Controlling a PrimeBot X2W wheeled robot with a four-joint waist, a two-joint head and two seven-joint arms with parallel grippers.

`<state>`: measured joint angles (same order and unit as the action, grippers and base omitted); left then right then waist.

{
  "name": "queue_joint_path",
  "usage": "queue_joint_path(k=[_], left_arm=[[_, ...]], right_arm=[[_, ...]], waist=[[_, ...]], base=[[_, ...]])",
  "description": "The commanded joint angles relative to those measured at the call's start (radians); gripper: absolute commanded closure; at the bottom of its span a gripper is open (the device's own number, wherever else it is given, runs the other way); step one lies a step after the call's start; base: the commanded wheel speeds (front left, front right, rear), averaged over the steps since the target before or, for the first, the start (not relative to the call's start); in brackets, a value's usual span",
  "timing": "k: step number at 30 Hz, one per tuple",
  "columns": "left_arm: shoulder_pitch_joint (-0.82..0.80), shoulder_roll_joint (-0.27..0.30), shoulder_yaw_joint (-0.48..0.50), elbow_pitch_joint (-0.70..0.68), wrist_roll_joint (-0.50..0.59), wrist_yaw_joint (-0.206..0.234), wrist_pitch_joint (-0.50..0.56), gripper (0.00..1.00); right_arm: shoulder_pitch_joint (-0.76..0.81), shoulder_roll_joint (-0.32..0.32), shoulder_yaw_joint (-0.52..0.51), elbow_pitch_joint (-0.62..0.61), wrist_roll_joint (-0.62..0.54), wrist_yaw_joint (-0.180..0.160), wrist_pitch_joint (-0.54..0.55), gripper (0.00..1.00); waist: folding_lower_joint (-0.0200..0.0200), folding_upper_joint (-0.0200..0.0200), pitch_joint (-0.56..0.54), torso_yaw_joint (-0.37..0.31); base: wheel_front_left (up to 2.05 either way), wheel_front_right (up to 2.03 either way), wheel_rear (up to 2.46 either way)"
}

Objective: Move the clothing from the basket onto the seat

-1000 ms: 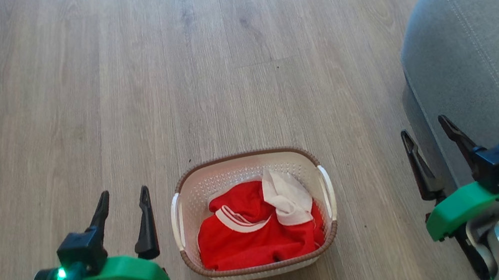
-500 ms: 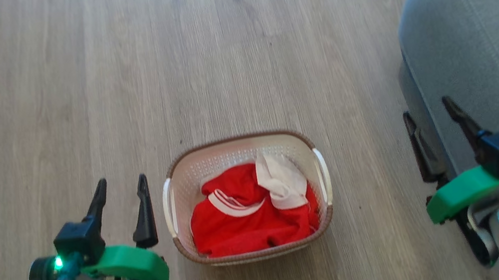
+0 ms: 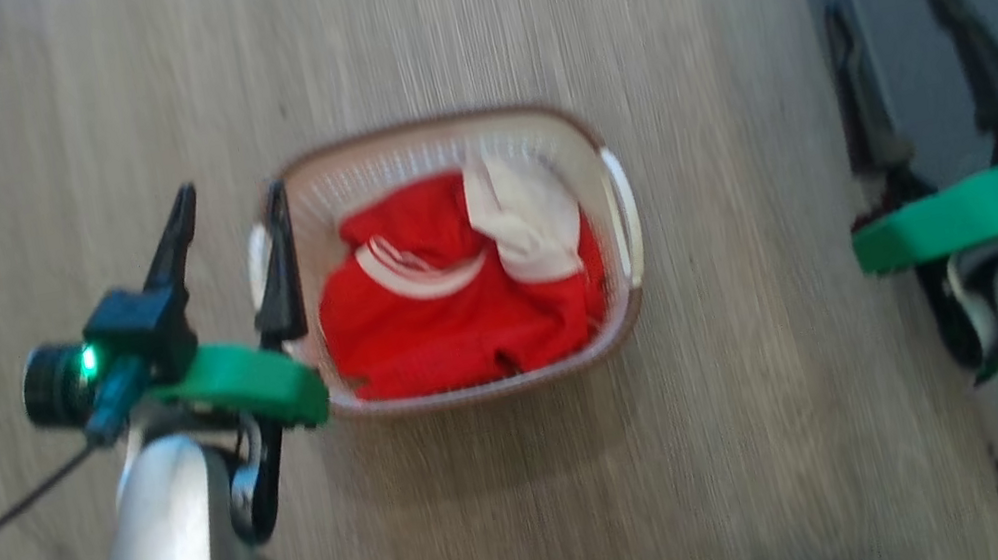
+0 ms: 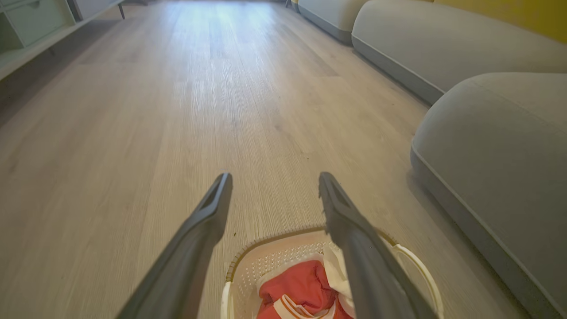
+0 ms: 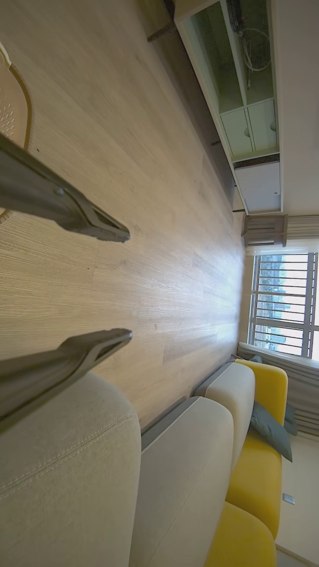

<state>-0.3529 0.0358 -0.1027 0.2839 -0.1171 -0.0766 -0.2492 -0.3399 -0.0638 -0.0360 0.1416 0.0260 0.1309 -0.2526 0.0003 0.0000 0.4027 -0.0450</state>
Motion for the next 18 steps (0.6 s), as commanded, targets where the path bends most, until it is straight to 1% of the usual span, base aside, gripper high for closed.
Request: queue_joint_path(k=[1, 5, 7, 8, 9, 12, 18], left_arm=[[-0.045, 0.015, 0.015, -0.016, 0.016, -0.004, -0.013, 0.0], [-0.143, 0.015, -0.022, 0.04, 0.042, -0.014, -0.013, 0.0], [-0.201, 0.023, -0.042, 0.097, 0.065, -0.015, -0.009, 0.0], [-0.263, 0.025, -0.058, 0.154, 0.084, -0.014, 0.018, 0.0], [-0.296, 0.026, -0.069, 0.181, 0.096, -0.013, 0.035, 0.0], [-0.387, 0.026, -0.098, 0.267, 0.126, -0.008, 0.097, 0.0], [-0.536, 0.022, -0.148, 0.426, 0.161, 0.005, 0.185, 0.0]], right_arm=[[-0.038, 0.01, 0.016, -0.048, -0.004, 0.0, -0.009, 0.0], [-0.105, 0.012, 0.011, -0.091, 0.0, 0.0, -0.009, 0.0], [-0.136, 0.013, 0.01, -0.112, 0.009, 0.0, -0.009, 0.0], [-0.162, 0.013, 0.009, -0.129, 0.018, 0.0, -0.009, 0.0], [-0.174, 0.013, 0.01, -0.137, 0.02, 0.0, -0.009, 0.0], [-0.201, 0.013, 0.012, -0.151, 0.022, 0.0, -0.009, 0.0], [-0.226, 0.013, 0.033, -0.178, 0.034, 0.0, -0.009, 0.0]], waist=[[-0.0003, 0.0, 0.155, -0.028], [-0.0003, 0.0, 0.286, -0.046], [-0.0003, 0.0, 0.342, -0.053], [-0.0003, 0.0, 0.394, -0.059], [-0.0003, 0.0, 0.418, -0.061], [-0.0003, 0.0, 0.469, -0.066], [-0.0003, 0.0, 0.53, -0.075]], base=[[0.0, 0.0, 0.0], [0.0, 0.0, 0.0], [0.0, 0.0, 0.0], [0.0, 0.0, 0.0], [0.0, 0.0, 0.0], [0.0, 0.0, 0.0], [0.0, 0.0, 0.0]])
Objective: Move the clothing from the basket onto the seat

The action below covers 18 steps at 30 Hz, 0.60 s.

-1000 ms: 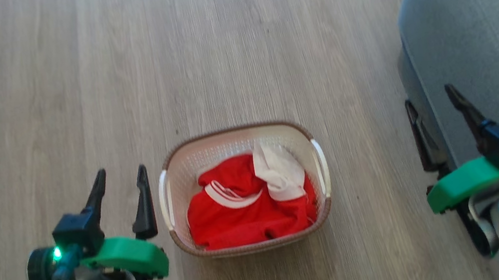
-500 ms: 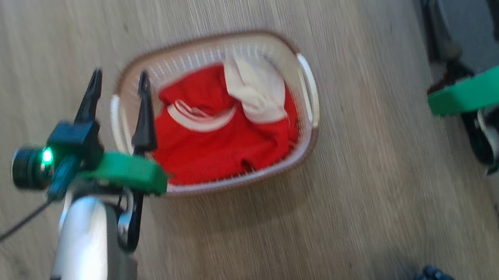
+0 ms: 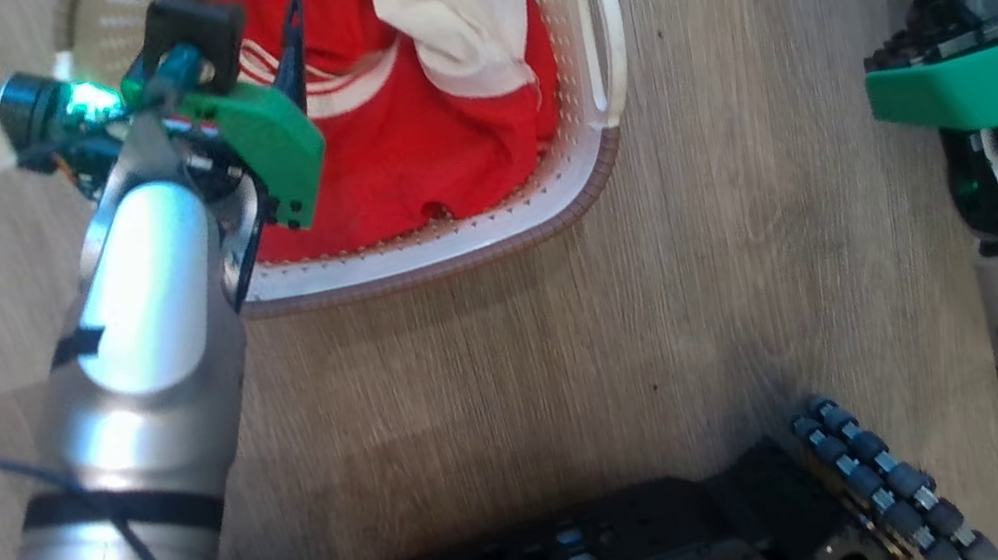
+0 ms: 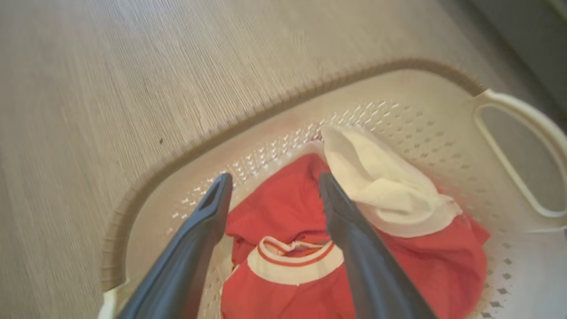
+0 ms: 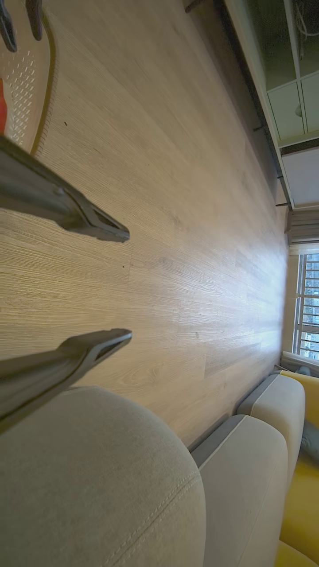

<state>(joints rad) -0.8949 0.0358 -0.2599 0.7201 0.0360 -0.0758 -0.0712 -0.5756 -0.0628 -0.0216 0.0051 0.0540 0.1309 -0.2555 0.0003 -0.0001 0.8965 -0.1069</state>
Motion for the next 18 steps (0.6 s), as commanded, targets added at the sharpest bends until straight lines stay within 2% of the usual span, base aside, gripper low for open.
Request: queue_joint_path(k=[1, 11, 18], left_arm=[[-0.014, 0.021, -0.002, 0.017, 0.016, 0.005, 0.024, 0.0], [-0.155, 0.016, -0.086, 0.242, 0.047, 0.021, 0.119, 0.0], [-0.212, 0.015, -0.123, 0.343, 0.037, 0.011, 0.161, 0.0]], right_arm=[[0.009, 0.012, 0.022, -0.046, 0.009, 0.0, -0.006, 0.0], [0.001, 0.012, 0.05, -0.057, 0.028, 0.0, -0.006, 0.0], [-0.004, 0.013, 0.069, -0.061, 0.046, 0.0, -0.006, 0.0]], waist=[[-0.0003, 0.0001, 0.044, -0.013], [-0.0003, 0.0001, 0.084, -0.011], [-0.0003, 0.0001, 0.099, -0.021]], base=[[0.0, 0.0, 0.0], [0.0, 0.0, 0.0], [0.0, 0.0, 0.0]])
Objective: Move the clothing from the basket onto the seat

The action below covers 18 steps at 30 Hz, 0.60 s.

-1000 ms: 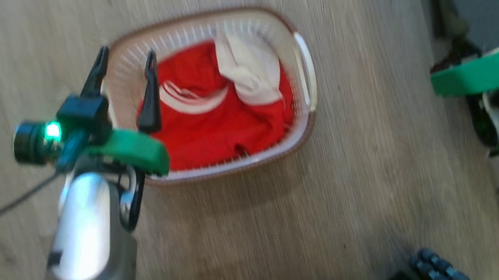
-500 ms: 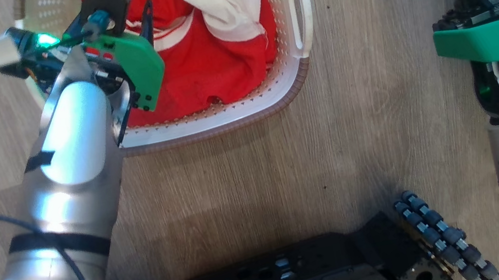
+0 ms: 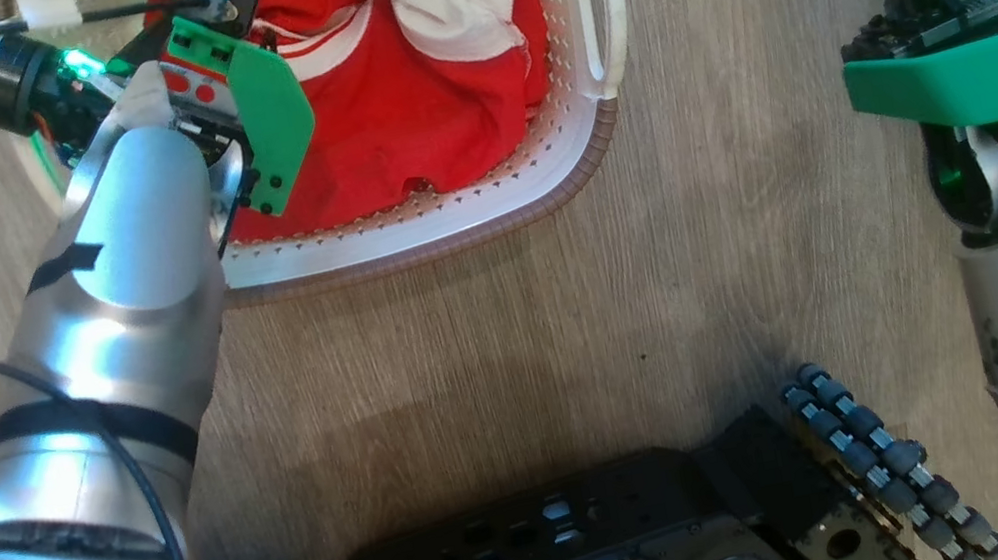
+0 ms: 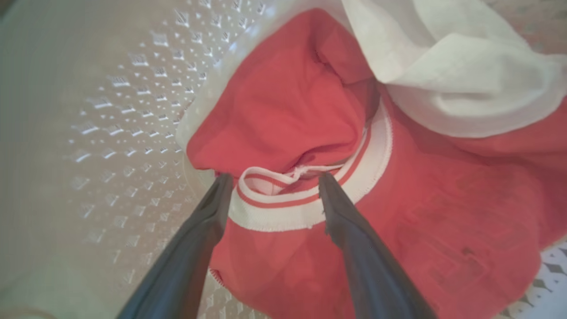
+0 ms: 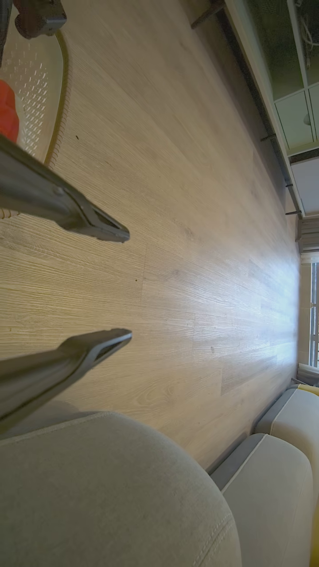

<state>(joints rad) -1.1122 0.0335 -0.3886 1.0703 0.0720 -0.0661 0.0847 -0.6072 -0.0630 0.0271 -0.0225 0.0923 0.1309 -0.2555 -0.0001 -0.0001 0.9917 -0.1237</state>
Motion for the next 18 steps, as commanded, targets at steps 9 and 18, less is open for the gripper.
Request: queue_joint_path(k=[9, 18], left_arm=[[-0.041, 0.017, -0.018, 0.071, -0.011, -0.007, 0.025, 0.0], [-0.067, 0.017, -0.051, 0.124, -0.021, -0.018, 0.027, 0.0]], right_arm=[[0.041, 0.013, 0.023, -0.034, 0.033, 0.0, -0.006, 0.0], [0.044, 0.013, 0.034, -0.029, 0.054, 0.0, -0.006, 0.0]], waist=[[0.0001, 0.0001, 0.029, -0.023], [0.0001, 0.0001, 0.037, -0.031]], base=[[0.0, 0.0, 0.0], [0.0, 0.0, 0.0]])
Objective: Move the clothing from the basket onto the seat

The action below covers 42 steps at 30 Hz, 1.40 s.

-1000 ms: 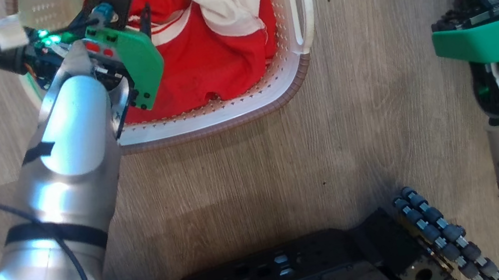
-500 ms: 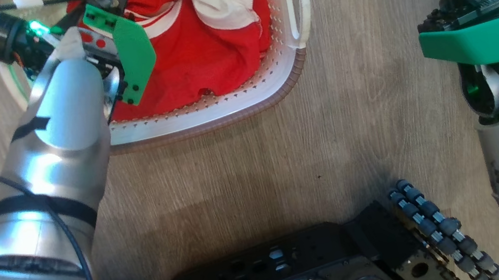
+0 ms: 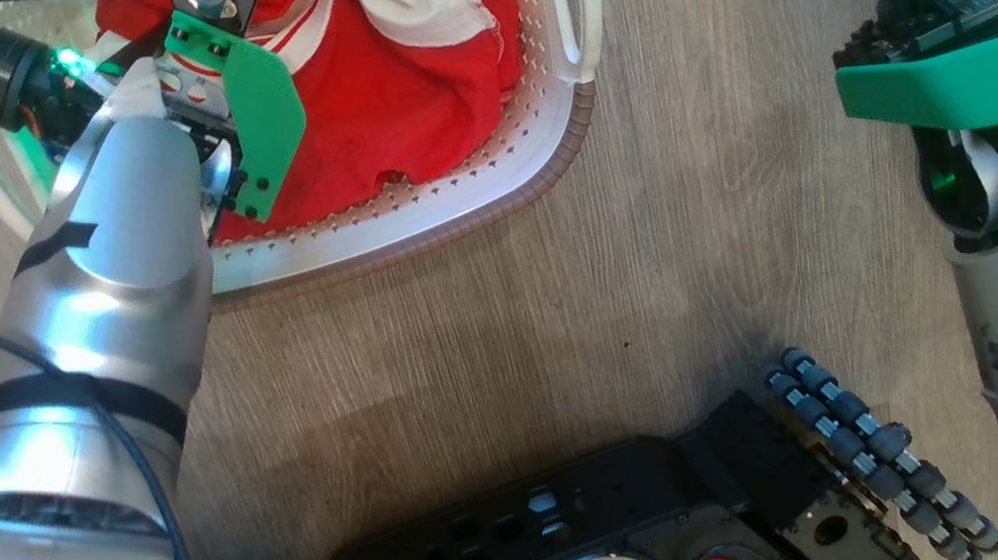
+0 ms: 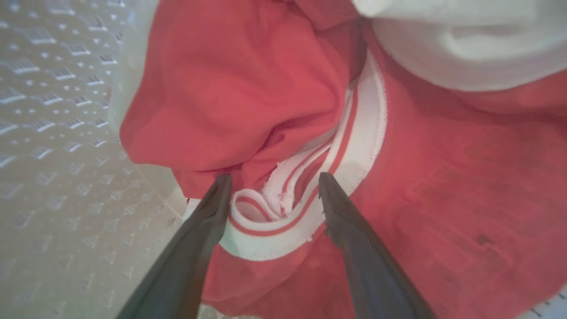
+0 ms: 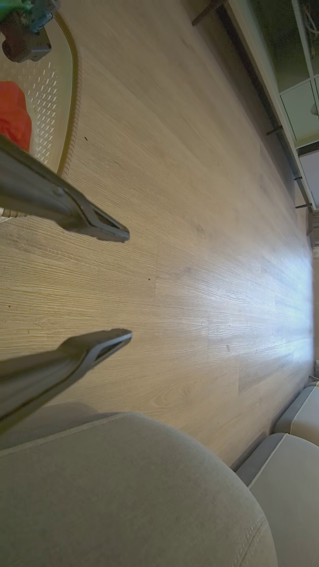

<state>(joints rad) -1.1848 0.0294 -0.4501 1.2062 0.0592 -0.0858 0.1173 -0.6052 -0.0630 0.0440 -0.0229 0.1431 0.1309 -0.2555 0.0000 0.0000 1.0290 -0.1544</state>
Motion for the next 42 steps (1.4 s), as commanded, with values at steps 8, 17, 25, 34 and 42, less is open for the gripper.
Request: queue_joint_path(k=[8, 17, 25, 34, 42], left_arm=[[0.008, 0.021, -0.043, -0.002, -0.037, -0.022, 0.017, 0.0], [0.005, 0.021, -0.099, 0.015, -0.051, -0.034, 0.042, 0.0], [-0.003, 0.024, -0.131, 0.037, -0.049, -0.039, 0.053, 0.2], [0.012, 0.023, -0.163, 0.051, -0.082, -0.044, 0.051, 1.0], [0.052, 0.021, -0.145, -0.026, -0.216, -0.045, -0.078, 1.0]], right_arm=[[0.04, 0.013, 0.026, -0.026, 0.022, 0.0, -0.006, 0.0], [0.042, 0.013, 0.025, -0.024, 0.039, 0.0, -0.006, 0.0], [0.044, 0.013, 0.026, -0.027, 0.052, 0.0, -0.006, 0.0], [0.054, 0.013, 0.01, -0.017, 0.064, 0.0, -0.006, 0.0], [0.095, 0.013, -0.036, 0.001, 0.052, 0.0, -0.006, 0.0]], waist=[[0.0, 0.0, -0.001, -0.008], [0.0, 0.0, 0.004, -0.02], [0.0, 0.0, 0.009, -0.031], [0.0, 0.0, -0.02, -0.037], [0.0, 0.0, -0.128, 0.015]], base=[[0.0, 0.0, 0.0], [0.0, 0.0, 0.0], [0.0, 0.0, 0.0], [0.0, 0.0, 0.0], [0.0, 0.0, 0.0]])
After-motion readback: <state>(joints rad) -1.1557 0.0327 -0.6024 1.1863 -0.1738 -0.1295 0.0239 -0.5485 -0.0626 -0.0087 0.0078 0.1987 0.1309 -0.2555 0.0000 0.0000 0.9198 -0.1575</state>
